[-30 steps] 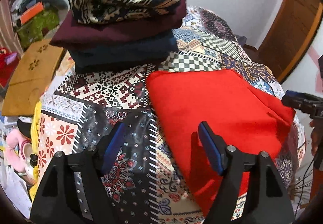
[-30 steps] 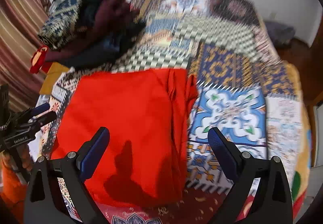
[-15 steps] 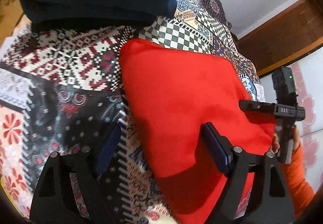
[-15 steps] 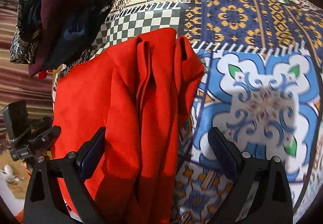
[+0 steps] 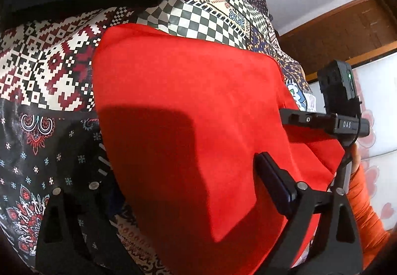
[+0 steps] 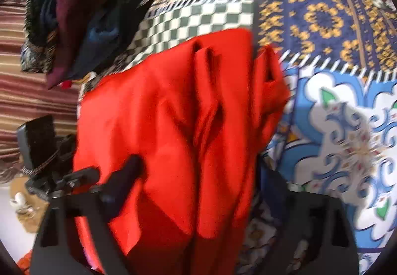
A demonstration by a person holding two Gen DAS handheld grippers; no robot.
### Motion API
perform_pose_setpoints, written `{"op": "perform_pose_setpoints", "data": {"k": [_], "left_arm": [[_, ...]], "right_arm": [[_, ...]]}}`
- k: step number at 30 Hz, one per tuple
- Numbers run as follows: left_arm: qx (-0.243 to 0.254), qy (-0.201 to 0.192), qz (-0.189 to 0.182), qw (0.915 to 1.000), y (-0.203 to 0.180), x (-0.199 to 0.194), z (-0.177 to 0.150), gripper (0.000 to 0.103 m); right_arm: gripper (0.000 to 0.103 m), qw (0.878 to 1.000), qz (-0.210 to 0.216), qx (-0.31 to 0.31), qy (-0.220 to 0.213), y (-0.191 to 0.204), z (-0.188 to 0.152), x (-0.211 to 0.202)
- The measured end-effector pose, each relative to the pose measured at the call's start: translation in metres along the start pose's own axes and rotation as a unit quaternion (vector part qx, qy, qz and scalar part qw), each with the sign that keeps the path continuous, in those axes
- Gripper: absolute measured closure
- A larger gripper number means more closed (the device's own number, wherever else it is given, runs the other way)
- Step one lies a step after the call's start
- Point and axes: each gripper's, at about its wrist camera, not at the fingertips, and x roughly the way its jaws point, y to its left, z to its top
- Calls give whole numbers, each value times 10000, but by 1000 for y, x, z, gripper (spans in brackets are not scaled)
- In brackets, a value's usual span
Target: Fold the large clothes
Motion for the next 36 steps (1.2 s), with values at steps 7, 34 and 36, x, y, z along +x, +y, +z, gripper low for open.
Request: {"op": "perform_pose_setpoints", "data": {"k": [7, 34, 36], "left_arm": [[-72, -140, -259, 9995, -4, -16, -8, 38], [1226, -3068, 138, 9437, -84, -286, -11, 71], [1248, -3239, 263, 9374, -85, -307, -1, 71]], "right_arm": [[68, 9978, 477, 468, -48, -4, -12, -6], [73, 9520, 250, -1808, -2456, 240, -13, -149], [73, 9466, 267, -1910, -2582, 259, 0, -153]]}}
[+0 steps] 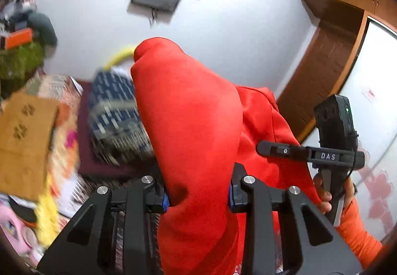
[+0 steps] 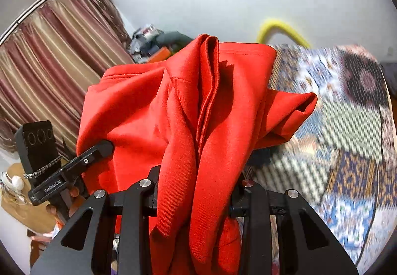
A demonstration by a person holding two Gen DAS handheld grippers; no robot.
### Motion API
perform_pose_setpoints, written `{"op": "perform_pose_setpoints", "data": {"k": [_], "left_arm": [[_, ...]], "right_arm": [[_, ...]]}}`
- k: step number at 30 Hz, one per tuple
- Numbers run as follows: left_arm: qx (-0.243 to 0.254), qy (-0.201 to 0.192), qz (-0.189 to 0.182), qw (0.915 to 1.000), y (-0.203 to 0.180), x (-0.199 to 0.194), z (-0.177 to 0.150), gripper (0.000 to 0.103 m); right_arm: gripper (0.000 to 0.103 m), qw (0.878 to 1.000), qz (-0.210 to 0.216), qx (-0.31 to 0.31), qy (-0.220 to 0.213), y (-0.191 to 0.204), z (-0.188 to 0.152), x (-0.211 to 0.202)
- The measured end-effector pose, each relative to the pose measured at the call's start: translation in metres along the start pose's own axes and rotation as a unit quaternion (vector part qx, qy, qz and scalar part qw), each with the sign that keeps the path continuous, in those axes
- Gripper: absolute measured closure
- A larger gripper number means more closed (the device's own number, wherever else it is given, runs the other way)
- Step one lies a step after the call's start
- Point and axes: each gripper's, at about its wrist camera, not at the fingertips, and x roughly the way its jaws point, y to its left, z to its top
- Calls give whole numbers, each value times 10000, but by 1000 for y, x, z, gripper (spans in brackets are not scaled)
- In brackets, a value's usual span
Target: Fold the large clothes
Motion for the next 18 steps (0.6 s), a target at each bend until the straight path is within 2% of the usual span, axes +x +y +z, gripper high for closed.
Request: {"op": "perform_pose_setpoints", "data": {"k": [6, 9, 11, 14, 18], "left_arm": [[408, -405, 439, 9974, 15, -16, 63, 70], [378, -491, 550, 9966, 33, -8, 92, 70], [375, -459, 613, 9964, 50, 7, 110, 70], [274, -342, 678, 9967, 72, 35, 123, 70], [50, 91, 909, 9958, 103, 96, 130, 68]], "right_arm": [[73, 9992, 29, -232, -320, 13, 42, 18], [73, 9992, 2, -175, -362, 5, 61, 39], [73, 9992, 16, -100, -383, -6, 71, 57], [73, 9990, -293, -194, -267, -16, 83, 85], [69, 9978, -659, 42, 16, -53, 87, 137]]}}
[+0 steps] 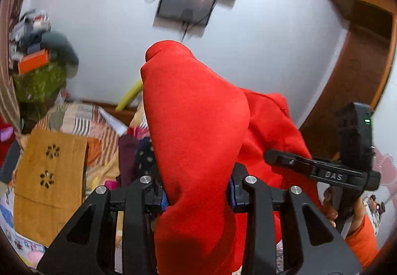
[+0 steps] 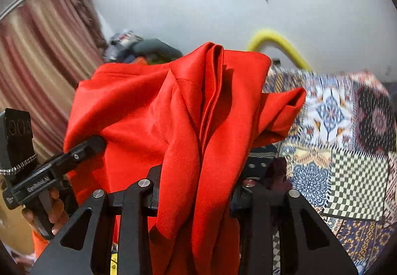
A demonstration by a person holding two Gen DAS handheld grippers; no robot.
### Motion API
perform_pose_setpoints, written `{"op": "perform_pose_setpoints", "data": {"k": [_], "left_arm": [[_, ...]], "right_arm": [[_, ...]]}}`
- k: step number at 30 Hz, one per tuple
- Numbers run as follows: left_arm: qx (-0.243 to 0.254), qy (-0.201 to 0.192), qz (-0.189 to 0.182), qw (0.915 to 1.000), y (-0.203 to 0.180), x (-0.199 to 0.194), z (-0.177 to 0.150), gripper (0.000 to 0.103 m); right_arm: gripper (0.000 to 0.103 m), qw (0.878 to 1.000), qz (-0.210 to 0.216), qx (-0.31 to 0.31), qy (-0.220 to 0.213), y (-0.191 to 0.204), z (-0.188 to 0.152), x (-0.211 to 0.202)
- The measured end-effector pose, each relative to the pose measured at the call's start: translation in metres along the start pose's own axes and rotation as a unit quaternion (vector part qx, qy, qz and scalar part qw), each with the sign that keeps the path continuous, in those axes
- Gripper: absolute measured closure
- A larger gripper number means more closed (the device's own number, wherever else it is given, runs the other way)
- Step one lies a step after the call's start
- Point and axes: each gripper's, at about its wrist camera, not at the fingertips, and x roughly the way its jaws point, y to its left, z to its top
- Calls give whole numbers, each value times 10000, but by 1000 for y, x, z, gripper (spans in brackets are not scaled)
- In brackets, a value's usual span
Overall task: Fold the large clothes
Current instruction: 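Carry the folded jacket with both grippers onto the clothes stack and release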
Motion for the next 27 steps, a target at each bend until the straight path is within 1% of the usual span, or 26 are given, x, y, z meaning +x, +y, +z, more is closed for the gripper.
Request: {"op": "perform_pose_setpoints", "data": {"k": [1, 2, 3, 4, 5, 6, 7, 8, 9, 11, 12, 14, 16, 18, 19, 20, 24, 27], "left_arm": [[-56, 186, 108, 9998, 6, 20, -4, 65], [-133, 406, 295, 9987, 17, 45, -8, 61], [-152, 491, 420, 9978, 21, 55, -12, 58], [-148, 643, 690, 9954, 31, 74, -17, 49], [-181, 745, 787, 9939, 39, 85, -20, 43], [-232, 773, 771, 9938, 43, 89, -21, 41], [-368, 734, 601, 9948, 52, 90, -22, 38], [-507, 678, 488, 9952, 58, 86, -22, 34], [-577, 637, 475, 9952, 62, 83, -21, 33], [-557, 496, 602, 9954, 62, 71, -20, 32], [-507, 466, 660, 9954, 59, 67, -20, 32], [-269, 443, 889, 9947, 51, 54, -23, 31], [-49, 474, 1026, 9936, 39, 45, -29, 30], [163, 451, 1142, 9923, 24, 33, -37, 25], [209, 442, 1181, 9918, 21, 30, -40, 19], [260, 432, 1223, 9912, 16, 24, -47, 17], [466, 465, 1373, 9883, 1, 11, -69, 17], [563, 531, 1426, 9867, -9, -2, -87, 17]], "right_arm": [[69, 9999, -30, 120, 76, -10, -1, 11], [69, 9993, -76, 295, 198, -21, -5, 25], [69, 9984, -177, 440, 318, -32, -9, 35], [63, 9976, -199, 534, 390, -41, -11, 42], [59, 9970, -94, 634, 423, -49, -12, 46], [53, 9964, 35, 759, 384, -59, -17, 46], [45, 9962, 39, 802, 324, -62, -18, 43], [42, 9963, -24, 812, 264, -64, -20, 37], [41, 9969, -99, 756, 215, -64, -20, 31], [41, 9979, -286, 574, 123, -57, -22, 18], [41, 9982, -367, 477, 85, -51, -21, 12], [40, 9985, -477, 264, 26, -40, -23, -3], [37, 9981, -609, 114, 8, -38, -24, -7], [36, 9974, -717, -39, 5, -34, -27, -12], [34, 9971, -750, -160, 18, -33, -31, -14], [33, 9966, -776, -275, 61, -30, -36, -19], [32, 9944, -966, -366, 210, -32, -53, -31], [32, 9932, -1056, -429, 225, -28, -66, -51]]}}
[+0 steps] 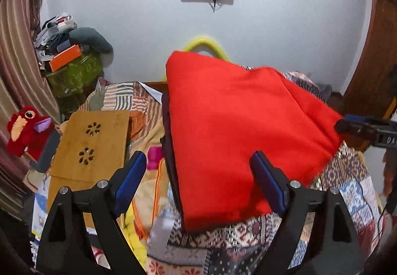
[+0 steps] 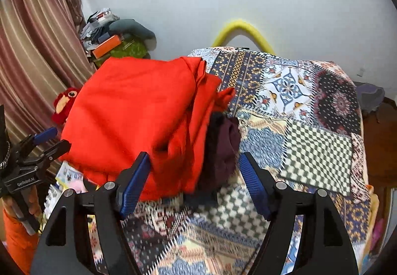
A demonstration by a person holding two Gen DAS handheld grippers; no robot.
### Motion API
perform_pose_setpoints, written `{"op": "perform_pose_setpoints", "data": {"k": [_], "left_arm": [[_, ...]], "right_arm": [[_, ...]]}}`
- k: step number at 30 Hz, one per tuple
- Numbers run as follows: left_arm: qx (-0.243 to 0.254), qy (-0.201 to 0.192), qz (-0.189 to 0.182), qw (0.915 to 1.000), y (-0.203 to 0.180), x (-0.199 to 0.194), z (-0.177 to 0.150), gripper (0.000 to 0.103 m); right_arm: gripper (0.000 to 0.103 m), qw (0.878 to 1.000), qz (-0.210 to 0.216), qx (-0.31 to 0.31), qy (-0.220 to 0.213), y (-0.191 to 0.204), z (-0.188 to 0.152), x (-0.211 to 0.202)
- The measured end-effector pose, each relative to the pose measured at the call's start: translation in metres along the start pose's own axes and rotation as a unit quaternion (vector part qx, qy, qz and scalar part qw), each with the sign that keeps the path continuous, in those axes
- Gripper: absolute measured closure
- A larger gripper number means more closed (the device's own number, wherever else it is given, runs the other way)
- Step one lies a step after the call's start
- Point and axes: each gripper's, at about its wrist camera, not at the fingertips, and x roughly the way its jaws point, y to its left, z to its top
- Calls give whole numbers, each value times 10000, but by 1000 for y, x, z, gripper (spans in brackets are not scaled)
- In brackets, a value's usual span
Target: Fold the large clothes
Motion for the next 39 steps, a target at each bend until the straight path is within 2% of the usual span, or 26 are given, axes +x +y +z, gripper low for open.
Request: {"op": "perform_pose_setpoints", "data": {"k": [5, 10, 15, 18, 20, 24, 27, 33, 35, 36, 39], "left_arm": [[-17, -71, -32, 10000, -8, -37, -13, 17], [35, -603, 19, 9982, -22, -100, -22, 17], [82, -1243, 9, 9922, -38, -166, -33, 17], [104, -1781, 49, 9839, -48, -208, -44, 17], [115, -2215, 110, 9750, -56, -240, -57, 17], [196, -2827, 204, 9588, -73, -284, -84, 17], [133, -3179, 123, 9480, -80, -308, -105, 17], [210, -3659, 214, 9302, -99, -334, -142, 17], [250, -3735, 220, 9270, -106, -338, -154, 17], [263, -3747, 201, 9266, -108, -339, -156, 17], [274, -3731, 179, 9272, -117, -340, -168, 16]], "right_arm": [[32, 9983, -155, -378, -419, 19, -15, -47], [32, 9916, -52, -762, -1049, 44, -34, -101], [32, 9793, 34, -952, -1785, 64, -57, -153], [32, 9690, 140, -1004, -2252, 75, -72, -185], [32, 9608, 139, -1025, -2573, 81, -83, -204], [32, 9451, 77, -1095, -3078, 93, -105, -232], [32, 9348, 42, -1122, -3369, 102, -123, -244], [32, 9202, -104, -1055, -3769, 113, -148, -252], [26, 9196, -43, -951, -3812, 113, -152, -253], [19, 9195, -41, -918, -3823, 112, -152, -253], [15, 9172, -215, -858, -3885, 111, -155, -252]]}}
